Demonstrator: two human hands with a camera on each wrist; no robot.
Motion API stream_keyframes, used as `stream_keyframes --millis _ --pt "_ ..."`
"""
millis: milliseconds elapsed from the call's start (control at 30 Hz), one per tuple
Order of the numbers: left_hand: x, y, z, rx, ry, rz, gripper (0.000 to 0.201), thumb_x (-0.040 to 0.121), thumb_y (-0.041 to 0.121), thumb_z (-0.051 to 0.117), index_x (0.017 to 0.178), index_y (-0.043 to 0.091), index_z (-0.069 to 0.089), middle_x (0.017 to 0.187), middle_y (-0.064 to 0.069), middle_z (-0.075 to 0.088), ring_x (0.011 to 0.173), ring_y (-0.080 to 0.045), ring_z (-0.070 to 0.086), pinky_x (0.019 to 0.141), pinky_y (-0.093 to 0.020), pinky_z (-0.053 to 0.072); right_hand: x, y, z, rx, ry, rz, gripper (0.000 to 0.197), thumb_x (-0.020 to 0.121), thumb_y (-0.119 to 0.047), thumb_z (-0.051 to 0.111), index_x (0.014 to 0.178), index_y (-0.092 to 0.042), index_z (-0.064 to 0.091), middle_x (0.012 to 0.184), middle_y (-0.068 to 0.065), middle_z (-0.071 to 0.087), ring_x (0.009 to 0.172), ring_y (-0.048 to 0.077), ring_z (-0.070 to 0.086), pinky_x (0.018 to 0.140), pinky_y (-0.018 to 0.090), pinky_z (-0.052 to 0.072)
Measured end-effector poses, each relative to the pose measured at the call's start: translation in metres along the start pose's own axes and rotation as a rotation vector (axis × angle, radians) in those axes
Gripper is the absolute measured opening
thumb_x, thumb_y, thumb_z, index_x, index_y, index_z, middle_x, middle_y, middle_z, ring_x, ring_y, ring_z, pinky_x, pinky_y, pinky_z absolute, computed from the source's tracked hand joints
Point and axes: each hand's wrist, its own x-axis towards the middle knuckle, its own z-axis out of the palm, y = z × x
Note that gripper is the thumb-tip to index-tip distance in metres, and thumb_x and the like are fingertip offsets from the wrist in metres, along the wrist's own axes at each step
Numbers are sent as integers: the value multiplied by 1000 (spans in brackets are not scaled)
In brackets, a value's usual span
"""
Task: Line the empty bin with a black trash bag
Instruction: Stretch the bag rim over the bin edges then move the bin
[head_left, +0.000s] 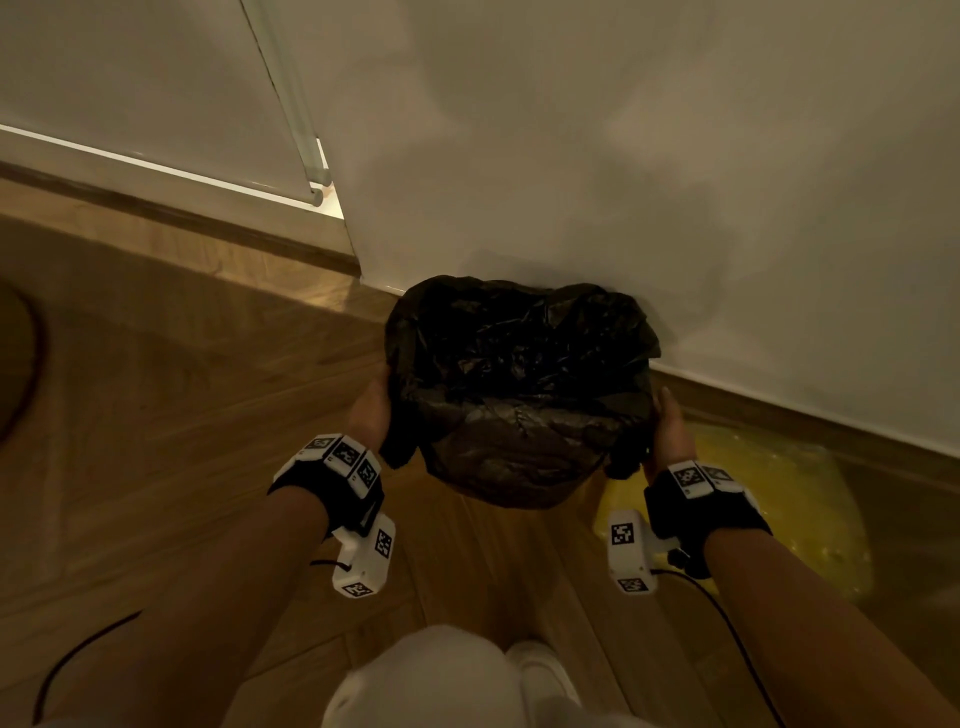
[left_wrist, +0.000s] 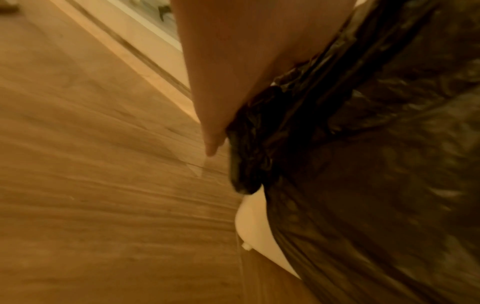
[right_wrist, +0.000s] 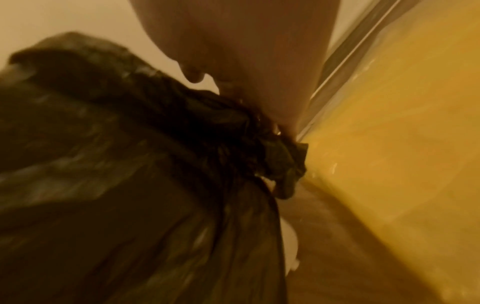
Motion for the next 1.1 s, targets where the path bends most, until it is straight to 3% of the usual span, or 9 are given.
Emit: stream_keyframes --millis 133,300,467,667,733,833,933,1033,1100 --pt "-2 6 -13 -6 0 -4 53 98 45 21 136 18 45 131 -13 52 126 -32 47 101 -37 35 -19 -15 -4 -20 54 -12 56 96 -50 27 138 -18 44 149 3 40 137 24 37 97 42 33" --pt "3 1 -19 175 48 97 58 93 56 18 142 30 35 149 -9 39 135 -32 38 114 -43 26 -32 -22 -3 -87 71 -28 55 95 -49 30 139 -19 43 147 1 41 136 24 36 96 41 30" --pt "-12 12 -22 279 150 168 60 91 56 24 135 22 45 141 -12 47 129 -34 44 109 -44 32 -21 -19 -8 -242 75 -107 81 68 -72 38 130 -21 53 139 7 50 126 29 48 107 43 36" --pt "-20 16 -10 -191 -165 30 85 73 78 39 136 23 43 138 -10 50 122 -35 51 103 -49 43 -42 -27 4 -179 -63 -8 44 91 -58 35 112 -24 51 94 -3 55 95 21 50 94 39 40" --pt "-23 17 -8 -284 -200 26 75 78 67 48 136 20 44 137 -10 51 121 -33 52 95 -45 49 -44 -29 8 -144 -76 7 50 87 -60 41 119 -23 54 104 0 55 98 23 51 95 42 44" --pt "-18 13 -2 -337 -244 28 59 87 30 60 140 17 38 133 -11 52 116 -29 55 91 -40 51 -41 -29 13 -150 -117 0 49 85 -47 56 119 -12 56 105 4 62 82 17 59 68 30 48" --pt "-16 10 -6 -273 -272 51 85 69 34 77 141 19 35 133 -9 52 113 -26 56 97 -41 50 -35 -25 15 -129 -137 7 51 86 -30 59 129 -3 52 104 12 65 76 18 60 61 29 47" --pt "-16 4 -14 -88 -372 140 141 20 57 87 144 24 27 135 2 45 124 -20 47 104 -40 44 -36 -21 12 -95 -199 -14 46 90 -29 55 130 -6 51 102 5 65 79 14 61 62 25 48" --pt "-15 -1 -15 52 -401 203 144 23 52 89 147 26 20 144 2 39 132 -20 40 107 -39 40 -37 -17 8 -106 -232 -28 52 89 -31 57 137 -11 46 118 7 61 84 10 60 64 24 47"
